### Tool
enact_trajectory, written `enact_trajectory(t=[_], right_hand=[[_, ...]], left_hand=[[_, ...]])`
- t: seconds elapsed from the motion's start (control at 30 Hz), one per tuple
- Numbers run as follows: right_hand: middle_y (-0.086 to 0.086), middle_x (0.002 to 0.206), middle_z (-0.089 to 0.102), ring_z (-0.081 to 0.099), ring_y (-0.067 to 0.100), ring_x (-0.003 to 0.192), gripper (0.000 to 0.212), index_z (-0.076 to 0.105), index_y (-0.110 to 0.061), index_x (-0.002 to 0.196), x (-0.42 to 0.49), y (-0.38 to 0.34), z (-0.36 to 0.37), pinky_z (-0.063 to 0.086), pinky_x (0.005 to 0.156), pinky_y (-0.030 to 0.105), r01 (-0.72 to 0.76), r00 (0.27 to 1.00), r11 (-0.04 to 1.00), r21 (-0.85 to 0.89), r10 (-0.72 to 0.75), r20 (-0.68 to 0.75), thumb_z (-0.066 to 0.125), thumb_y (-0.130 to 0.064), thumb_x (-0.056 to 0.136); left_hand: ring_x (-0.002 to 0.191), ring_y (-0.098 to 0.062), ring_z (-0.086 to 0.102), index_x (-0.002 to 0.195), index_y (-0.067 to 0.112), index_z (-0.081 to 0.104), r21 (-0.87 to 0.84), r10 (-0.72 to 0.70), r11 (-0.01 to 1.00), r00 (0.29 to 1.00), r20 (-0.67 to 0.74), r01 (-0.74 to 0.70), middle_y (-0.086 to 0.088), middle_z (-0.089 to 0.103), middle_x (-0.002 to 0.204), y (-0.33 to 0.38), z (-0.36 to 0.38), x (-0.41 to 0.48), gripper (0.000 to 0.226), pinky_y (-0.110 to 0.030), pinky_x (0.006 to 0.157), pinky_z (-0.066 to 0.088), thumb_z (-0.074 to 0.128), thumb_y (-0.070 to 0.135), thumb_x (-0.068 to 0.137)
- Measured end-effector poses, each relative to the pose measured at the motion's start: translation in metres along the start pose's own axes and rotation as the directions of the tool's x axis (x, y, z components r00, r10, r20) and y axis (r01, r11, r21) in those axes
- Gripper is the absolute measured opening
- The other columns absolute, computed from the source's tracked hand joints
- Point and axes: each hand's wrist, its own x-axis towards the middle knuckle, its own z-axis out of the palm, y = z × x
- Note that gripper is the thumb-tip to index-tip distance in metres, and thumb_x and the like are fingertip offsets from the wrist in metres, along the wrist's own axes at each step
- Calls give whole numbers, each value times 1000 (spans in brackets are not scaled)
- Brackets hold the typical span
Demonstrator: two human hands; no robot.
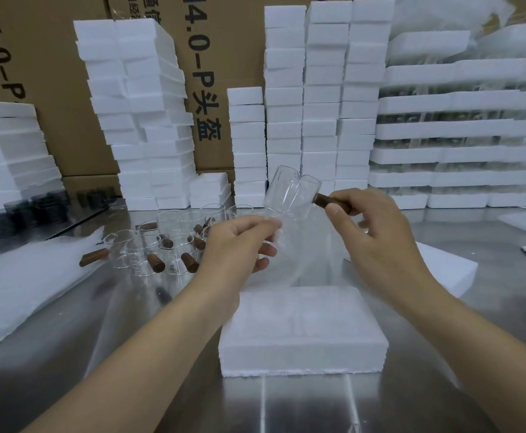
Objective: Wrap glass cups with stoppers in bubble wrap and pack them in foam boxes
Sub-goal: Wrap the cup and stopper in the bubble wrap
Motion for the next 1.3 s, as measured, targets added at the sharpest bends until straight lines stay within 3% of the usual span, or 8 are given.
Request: enact_trajectory(t=[0.17, 0.3, 0.43, 0.53, 0.77, 0.93, 1.1, 1.3], right_hand=[[-11, 107, 57, 42, 8, 110, 19, 74, -32, 111, 4, 2, -8, 28, 93, 4, 81, 997, 977, -195, -83, -1, 58, -37, 102], [-11, 104, 56, 40, 10, 107, 22, 75, -29, 113, 4, 5, -11, 29, 93, 7, 143, 990, 947, -289, -140, 29, 58, -38, 101], [-11, 99, 55, 44, 15, 101, 20, 77, -26, 114, 2, 10, -8, 35, 91, 26, 201, 980, 900, -386, -188, 72, 65, -34, 100], [-12, 95, 54, 46, 16, 99, 21, 78, -28, 112, -1, 9, -2, 37, 87, 31, 168, 985, 906, -389, -140, 100, 64, -38, 99], [-11, 85, 63, 57, 3, 76, 15, 79, -43, 87, -4, 0, 5, 43, 70, 29, -95, 978, 991, -91, 110, 177, 68, -45, 97], [-22, 88, 75, 58, 1, 77, 12, 85, -39, 92, -6, -4, 5, 42, 75, 23, -436, 895, 827, 354, 360, 263, 74, -42, 93], [-12, 100, 77, 55, 8, 74, 22, 84, -25, 108, -4, -3, 8, 43, 75, 25, -646, 763, 552, 527, 489, 422, 79, -37, 90], [-14, 111, 77, 51, 8, 69, 30, 82, -22, 113, -5, -4, 6, 40, 70, 24, -599, 793, 643, 476, 395, 465, 79, -38, 88]], left_hand=[[58, -10, 62, 91, 12, 85, -107, -17, 994, 996, -82, 8, 0, 68, 77, 0, 0, 0, 13, -20, 51, 50, 73, 9, 95], [57, -9, 60, 93, 12, 82, -120, 15, 992, 985, -169, -36, 0, 66, 74, 1, 1, 0, 12, -21, 54, 51, 71, 10, 98], [60, -9, 58, 89, 17, 76, 66, 281, 960, 940, -195, -273, 9, 65, 69, -1, 4, -3, 10, -23, 60, 50, 75, 14, 99], [67, -5, 59, 90, 24, 75, 272, 525, 827, 849, -59, -493, 15, 67, 77, -2, 7, -13, 10, -17, 65, 47, 78, 16, 97], [77, -14, 66, 97, 34, 79, 550, 712, 458, 658, 243, -699, 16, 67, 92, -7, 12, -23, 4, -21, 65, 45, 79, 29, 96], [79, -13, 64, 99, 37, 78, 567, 738, 425, 632, 235, -706, 18, 63, 92, -8, 10, -22, 2, -26, 64, 48, 78, 35, 98], [80, -14, 67, 98, 36, 74, 551, 746, 483, 649, 149, -681, 15, 64, 94, -8, 9, -20, 2, -38, 67, 54, 72, 35, 97], [83, -13, 64, 104, 33, 76, 529, 787, 398, 575, 223, -750, 19, 62, 96, -6, 11, -22, 3, -22, 69, 44, 74, 33, 101]])
